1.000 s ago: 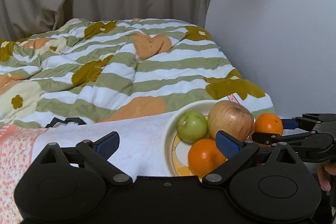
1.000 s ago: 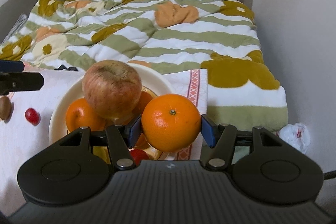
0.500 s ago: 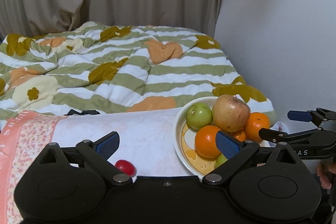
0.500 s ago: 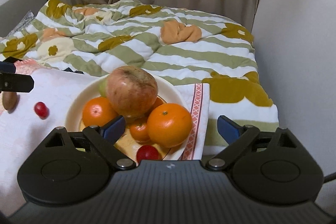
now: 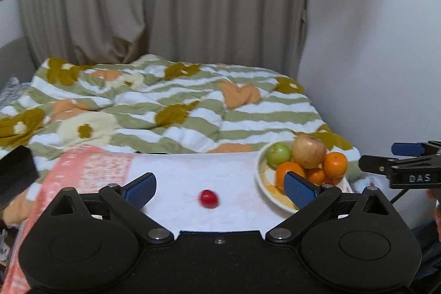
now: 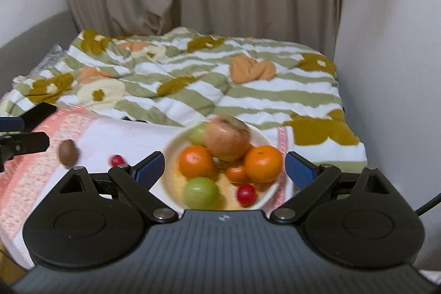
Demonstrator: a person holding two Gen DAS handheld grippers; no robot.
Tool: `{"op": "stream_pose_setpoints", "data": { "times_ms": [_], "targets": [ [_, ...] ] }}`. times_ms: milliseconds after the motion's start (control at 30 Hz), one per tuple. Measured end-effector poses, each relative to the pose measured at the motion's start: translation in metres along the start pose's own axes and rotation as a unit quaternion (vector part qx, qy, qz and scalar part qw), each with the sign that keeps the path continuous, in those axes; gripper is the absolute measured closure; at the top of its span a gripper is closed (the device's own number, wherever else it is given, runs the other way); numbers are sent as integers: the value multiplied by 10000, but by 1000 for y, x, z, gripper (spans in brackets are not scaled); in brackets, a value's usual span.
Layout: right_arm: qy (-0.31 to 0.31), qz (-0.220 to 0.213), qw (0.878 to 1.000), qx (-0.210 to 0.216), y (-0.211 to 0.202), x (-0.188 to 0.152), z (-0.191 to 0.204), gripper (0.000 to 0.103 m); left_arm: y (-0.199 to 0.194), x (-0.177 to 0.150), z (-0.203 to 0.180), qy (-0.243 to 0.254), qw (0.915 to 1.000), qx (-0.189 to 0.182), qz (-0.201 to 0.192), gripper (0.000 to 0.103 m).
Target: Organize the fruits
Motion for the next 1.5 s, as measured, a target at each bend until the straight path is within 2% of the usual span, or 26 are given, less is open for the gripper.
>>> {"op": "stream_pose_setpoints", "data": {
  "times_ms": [200,367,533,767,1033,1233,1500],
  "targets": [
    [-142,-89,9996,218,-15,1,54,0,-24,-7,49,-229,9992,287,-138,2],
    [-253,-69,9994,243,-9,0,95,0,-23,-11,85,-279,9986,427,-132,0],
    [-151,34,9998,80,13,-3,129,0,-5,-10,115,40,9992,376,-124,0],
    [415,349,9980,-317,62,-19,154,0,43,-21,139,698,9975,53,83,0],
    [883,570,9908,-856,111,-40,163,0,105,-35,148,1318,9890,-593,305,0],
    [983,713,9879,-970,144,-42,166,0,142,-42,139,1828,9796,-758,358,0],
    [925,903,9877,-875,189,-40,157,0,177,-51,124,1964,9741,-880,691,3]
  ]
}}
Point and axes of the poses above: each gripper's, at about its wrist camera, not at the fingertips, and y roughly the way its jaws point, z to its left, x to its top, the point moved 4 cm from there along y, roughly the way its jaws point, and after that the axes turned 13 degrees about x, right-handed, at the moved point
